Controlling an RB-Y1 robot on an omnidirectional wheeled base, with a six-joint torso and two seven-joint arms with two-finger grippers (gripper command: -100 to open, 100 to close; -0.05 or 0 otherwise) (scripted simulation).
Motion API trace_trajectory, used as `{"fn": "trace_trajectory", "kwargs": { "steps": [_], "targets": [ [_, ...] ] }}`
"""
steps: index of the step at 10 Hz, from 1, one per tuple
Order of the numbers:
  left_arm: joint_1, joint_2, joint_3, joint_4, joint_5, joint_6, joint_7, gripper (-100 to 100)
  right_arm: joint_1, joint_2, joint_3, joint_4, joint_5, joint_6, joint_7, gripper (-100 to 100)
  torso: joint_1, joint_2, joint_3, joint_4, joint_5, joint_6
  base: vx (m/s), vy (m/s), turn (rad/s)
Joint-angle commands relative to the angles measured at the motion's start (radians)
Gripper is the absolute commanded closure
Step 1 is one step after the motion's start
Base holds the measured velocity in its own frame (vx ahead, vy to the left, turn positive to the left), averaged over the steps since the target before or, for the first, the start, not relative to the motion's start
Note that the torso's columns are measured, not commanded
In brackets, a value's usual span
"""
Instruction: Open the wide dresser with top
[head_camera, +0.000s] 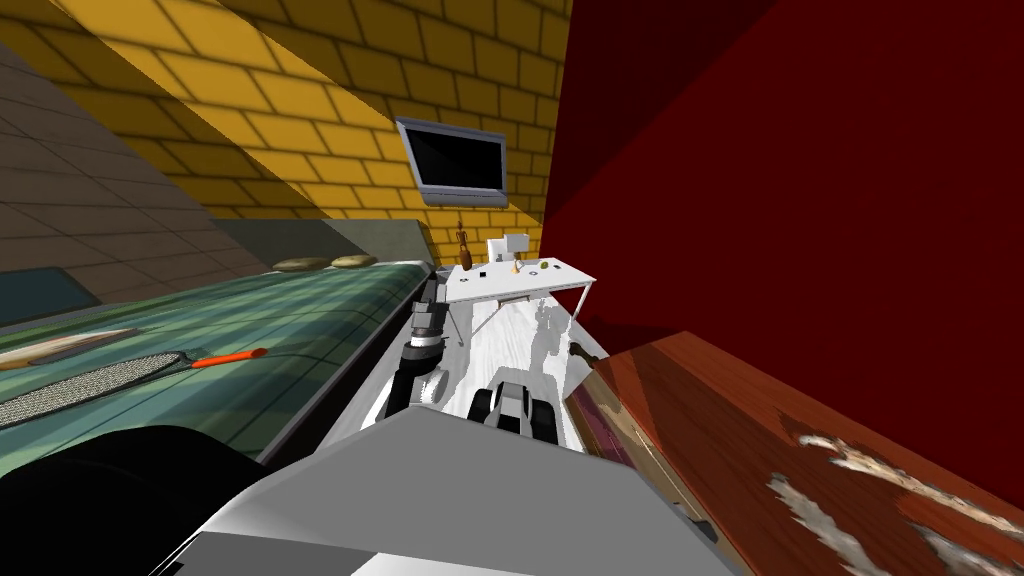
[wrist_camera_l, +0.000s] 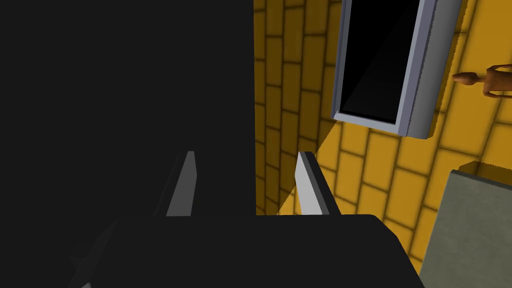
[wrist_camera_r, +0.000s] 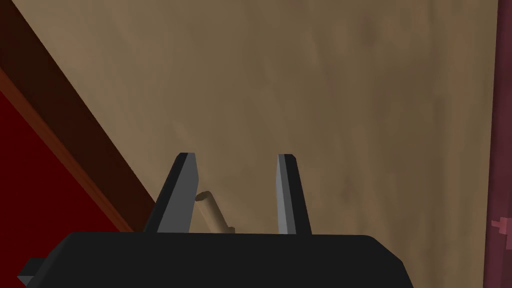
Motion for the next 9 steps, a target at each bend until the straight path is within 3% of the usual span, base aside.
{"fn": "trace_trajectory", "kwargs": {
  "steps": [1, 9],
  "targets": [
    [0.0, 0.0, 0.0, 0.0, 0.0, 0.0, 0.0, 0, -0.021, -0.003, 0.001, 0.005, 0.055, 0.049, -0.004, -100, 0.002, 0.0, -0.001, 0.0, -0.002, -0.001, 0.015, -0.038, 0.09],
    [0.0, 0.0, 0.0, 0.0, 0.0, 0.0, 0.0, 0, -0.021, -0.003, 0.001, 0.005, 0.055, 0.049, -0.004, -100, 0.005, 0.001, 0.0, -0.001, -0.003, 0.0, -0.002, 0.001, -0.005]
  ]
}}
